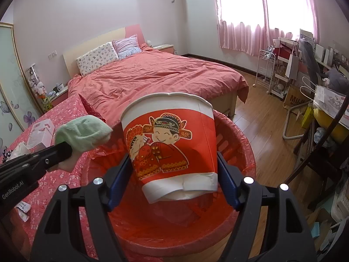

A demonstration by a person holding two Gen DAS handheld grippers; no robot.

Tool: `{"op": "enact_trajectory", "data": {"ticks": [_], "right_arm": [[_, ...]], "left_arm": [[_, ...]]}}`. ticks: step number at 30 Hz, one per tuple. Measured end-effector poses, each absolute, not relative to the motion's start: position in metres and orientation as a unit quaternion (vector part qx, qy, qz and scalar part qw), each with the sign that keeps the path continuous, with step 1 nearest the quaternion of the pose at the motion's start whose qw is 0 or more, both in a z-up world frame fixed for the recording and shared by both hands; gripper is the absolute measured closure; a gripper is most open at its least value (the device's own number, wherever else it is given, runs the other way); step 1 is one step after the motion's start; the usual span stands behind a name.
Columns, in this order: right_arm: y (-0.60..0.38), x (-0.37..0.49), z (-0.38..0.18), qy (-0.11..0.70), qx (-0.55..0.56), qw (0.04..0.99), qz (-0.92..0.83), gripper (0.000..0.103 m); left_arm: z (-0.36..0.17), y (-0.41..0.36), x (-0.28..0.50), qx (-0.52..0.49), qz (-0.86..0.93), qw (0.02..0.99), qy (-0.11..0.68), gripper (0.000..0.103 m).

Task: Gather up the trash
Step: 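Carry the paper cup and green cloth over the orange basket and release both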

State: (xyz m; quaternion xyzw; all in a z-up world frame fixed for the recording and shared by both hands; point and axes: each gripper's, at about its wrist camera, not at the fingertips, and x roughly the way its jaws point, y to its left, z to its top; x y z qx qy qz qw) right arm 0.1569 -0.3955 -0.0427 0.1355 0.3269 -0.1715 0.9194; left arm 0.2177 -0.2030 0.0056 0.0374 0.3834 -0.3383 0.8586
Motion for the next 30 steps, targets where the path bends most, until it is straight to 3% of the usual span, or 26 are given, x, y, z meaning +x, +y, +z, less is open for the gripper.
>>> {"op": "enact_trajectory", "data": {"ticks": [16,18,20,22,30], "right_arm": [[-0.403,0.156,-0.048,0.333,0.144,0.914,-0.18,0.03],[-0.404,0.155,-0.049,0.334,0.148,0.913,-0.182,0.024],[-0.406,0.153,-0.049,0.33,0.151,0.913,-0.185,0.017],[-0.407,0.151,-0.049,0.327,0.153,0.914,-0.186,0.017],[-0.401,0.146,-0.042,0.322,0.149,0.916,-0.186,0.016]], "left_arm": [[-0.016,-0.22,0.224,0.074,-0.336,0.841,0.417,0.091],[-0.017,-0.218,0.224,0.075,-0.335,0.841,0.419,0.083],[-0.017,-0.216,0.223,0.078,-0.331,0.844,0.415,0.066],[-0.015,-0.212,0.223,0.075,-0.327,0.847,0.412,0.061],[-0.005,-0.18,0.227,0.061,-0.298,0.861,0.407,0.061]]}}
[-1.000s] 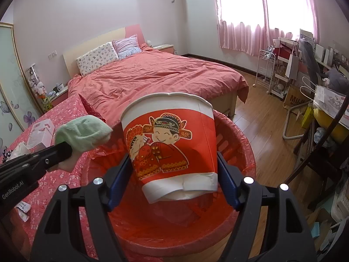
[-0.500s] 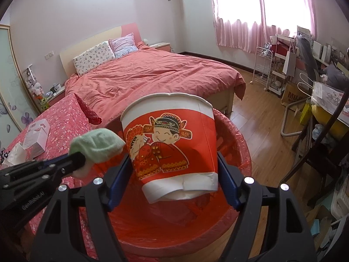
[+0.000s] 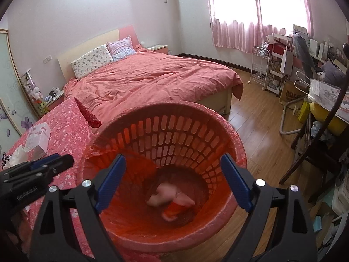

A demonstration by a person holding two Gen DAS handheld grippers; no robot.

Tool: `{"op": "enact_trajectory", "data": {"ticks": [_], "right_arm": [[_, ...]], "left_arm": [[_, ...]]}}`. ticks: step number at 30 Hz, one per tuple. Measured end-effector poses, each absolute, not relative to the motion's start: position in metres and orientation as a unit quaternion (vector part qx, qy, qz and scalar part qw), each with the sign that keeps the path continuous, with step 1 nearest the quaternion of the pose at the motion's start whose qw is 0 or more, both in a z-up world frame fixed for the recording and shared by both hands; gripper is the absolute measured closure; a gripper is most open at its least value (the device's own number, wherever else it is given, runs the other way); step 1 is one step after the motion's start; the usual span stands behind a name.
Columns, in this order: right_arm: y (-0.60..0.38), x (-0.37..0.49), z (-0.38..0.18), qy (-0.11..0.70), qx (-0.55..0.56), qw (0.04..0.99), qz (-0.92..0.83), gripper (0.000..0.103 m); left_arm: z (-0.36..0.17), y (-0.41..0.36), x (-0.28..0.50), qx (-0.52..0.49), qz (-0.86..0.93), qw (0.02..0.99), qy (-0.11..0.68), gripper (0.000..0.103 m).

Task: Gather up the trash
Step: 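Carry the paper cup and green cloth over the orange basket and release both, then grasp the clear plastic tray with the right tool while the left tool grasps the brown striped scrunchie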

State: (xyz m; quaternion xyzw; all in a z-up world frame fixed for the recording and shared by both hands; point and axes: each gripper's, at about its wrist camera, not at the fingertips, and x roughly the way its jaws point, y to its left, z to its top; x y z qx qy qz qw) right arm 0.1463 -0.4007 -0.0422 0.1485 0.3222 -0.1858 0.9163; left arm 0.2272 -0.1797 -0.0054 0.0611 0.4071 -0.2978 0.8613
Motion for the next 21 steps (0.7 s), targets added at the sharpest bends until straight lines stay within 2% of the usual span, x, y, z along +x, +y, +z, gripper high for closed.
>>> {"op": "enact_trajectory", "data": {"ticks": [9,16,19,21], "right_arm": [[-0.349,0.136,-0.01,0.299,0.12,0.936,-0.141,0.016],[-0.265,0.139,0.005,0.3,0.08,0.949,-0.057,0.017],[-0.222,0.142,0.005,0.308,0.059,0.95,-0.015,0.021],[-0.191,0.145,0.002,0.314,0.045,0.948,0.012,0.023]], "left_arm": [[0.028,-0.109,0.212,0.05,-0.24,0.898,0.366,0.061],[0.037,-0.018,0.199,0.045,-0.154,0.925,0.344,0.059],[0.034,0.026,0.196,0.043,-0.105,0.933,0.342,0.059],[0.031,0.053,0.196,0.035,-0.076,0.935,0.344,0.054]]}}
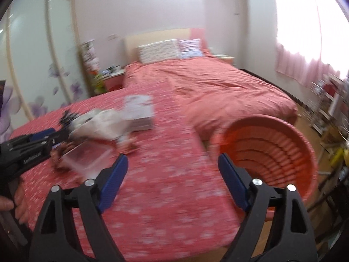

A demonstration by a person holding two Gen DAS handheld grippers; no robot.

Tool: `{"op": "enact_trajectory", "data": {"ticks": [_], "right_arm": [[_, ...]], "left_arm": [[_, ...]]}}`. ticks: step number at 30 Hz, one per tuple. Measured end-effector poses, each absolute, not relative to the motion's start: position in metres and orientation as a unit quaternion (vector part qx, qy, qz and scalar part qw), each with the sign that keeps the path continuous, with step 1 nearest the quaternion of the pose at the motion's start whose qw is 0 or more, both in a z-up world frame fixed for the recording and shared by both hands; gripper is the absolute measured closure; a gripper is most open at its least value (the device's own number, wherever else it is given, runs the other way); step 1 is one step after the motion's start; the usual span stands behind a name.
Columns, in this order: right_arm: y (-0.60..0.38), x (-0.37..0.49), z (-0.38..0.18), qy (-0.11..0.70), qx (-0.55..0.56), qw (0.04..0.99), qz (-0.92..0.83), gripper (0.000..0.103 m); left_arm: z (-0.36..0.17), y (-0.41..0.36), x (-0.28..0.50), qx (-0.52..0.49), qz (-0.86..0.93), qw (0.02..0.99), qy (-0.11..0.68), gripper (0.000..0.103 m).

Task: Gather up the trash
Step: 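Grasp the clear plastic tray with the right tool while the left tool grasps the brown striped scrunchie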

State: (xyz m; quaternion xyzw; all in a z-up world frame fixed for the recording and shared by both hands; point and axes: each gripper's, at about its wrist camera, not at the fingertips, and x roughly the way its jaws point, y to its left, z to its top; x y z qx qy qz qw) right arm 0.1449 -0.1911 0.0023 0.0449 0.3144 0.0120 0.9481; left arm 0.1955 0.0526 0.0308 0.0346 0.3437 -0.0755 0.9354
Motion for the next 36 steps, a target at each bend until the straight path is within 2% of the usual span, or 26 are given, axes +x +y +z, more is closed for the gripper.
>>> {"op": "enact_trajectory", "data": {"ticks": [10,16,21,23,29,36], "right_arm": [[-0.096,0.181,-0.022,0.359,0.022,0.931,0.064,0.056],[-0.085,0.209,-0.038,0.389,0.039,0.919,0.042,0.062],[-0.086,0.22,-0.055,0.428,0.039,0.903,0.033,0.077],[-0.086,0.22,-0.06,0.436,0.041,0.898,0.036,0.089],[-0.086,0.215,-0.061,0.431,0.05,0.9,0.044,0.097],[-0.096,0.207,-0.042,0.401,0.069,0.912,0.043,0.098]], "left_arm": [[0.013,0.144,0.19,-0.016,0.013,0.935,0.355,0.053],[0.002,0.172,0.183,-0.027,0.018,0.932,0.361,0.053],[-0.002,0.169,0.181,-0.023,0.004,0.933,0.36,0.053],[-0.003,0.164,0.183,-0.021,-0.005,0.932,0.361,0.053],[-0.007,0.148,0.185,-0.017,-0.032,0.93,0.367,0.053],[-0.015,0.132,0.194,-0.021,-0.053,0.921,0.385,0.053]]}}
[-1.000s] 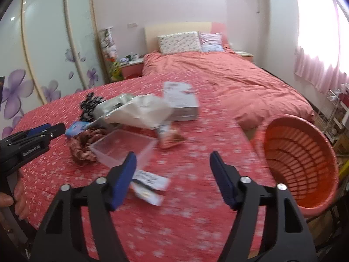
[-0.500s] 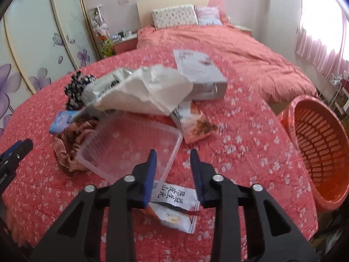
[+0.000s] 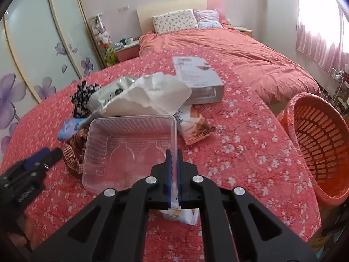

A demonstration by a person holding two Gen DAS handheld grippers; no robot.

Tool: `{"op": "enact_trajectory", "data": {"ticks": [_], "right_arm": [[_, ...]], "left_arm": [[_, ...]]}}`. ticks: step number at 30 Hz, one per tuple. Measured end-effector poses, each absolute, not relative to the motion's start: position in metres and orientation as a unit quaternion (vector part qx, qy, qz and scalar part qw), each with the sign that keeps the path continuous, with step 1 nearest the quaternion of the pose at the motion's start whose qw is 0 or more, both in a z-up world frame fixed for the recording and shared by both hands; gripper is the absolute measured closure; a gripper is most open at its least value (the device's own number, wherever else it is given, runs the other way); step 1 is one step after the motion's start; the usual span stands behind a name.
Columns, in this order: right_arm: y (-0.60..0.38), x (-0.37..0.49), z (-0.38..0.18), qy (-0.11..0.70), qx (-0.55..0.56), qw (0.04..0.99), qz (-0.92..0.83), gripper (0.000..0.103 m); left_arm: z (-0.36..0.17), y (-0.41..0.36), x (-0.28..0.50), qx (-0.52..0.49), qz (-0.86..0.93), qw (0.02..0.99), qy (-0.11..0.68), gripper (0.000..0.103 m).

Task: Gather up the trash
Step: 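Grasp the clear plastic tray with the right tool while the left tool grasps the brown striped scrunchie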

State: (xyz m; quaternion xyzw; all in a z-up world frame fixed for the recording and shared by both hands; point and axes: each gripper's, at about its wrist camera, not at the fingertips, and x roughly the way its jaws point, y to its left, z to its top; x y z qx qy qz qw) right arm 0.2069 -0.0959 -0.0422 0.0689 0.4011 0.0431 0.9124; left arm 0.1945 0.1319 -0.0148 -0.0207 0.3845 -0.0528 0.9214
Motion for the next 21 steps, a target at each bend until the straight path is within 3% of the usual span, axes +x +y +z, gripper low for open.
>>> {"op": "enact_trajectory", "data": {"ticks": [9,14,21], "right_arm": [[-0.125,0.195,-0.024,0.37,0.091,0.924,0.017,0.098],[-0.136,0.192,-0.023,0.37,0.092,0.924,0.009,0.098],[-0.146,0.185,-0.025,0.368,0.09,0.925,0.005,0.098]], "left_arm": [[-0.027,0.113,0.207,-0.014,-0.059,0.911,0.408,0.053],[-0.036,0.118,0.218,-0.037,-0.058,0.901,0.428,0.067],[-0.039,0.122,0.215,-0.051,-0.043,0.895,0.44,0.067]]}}
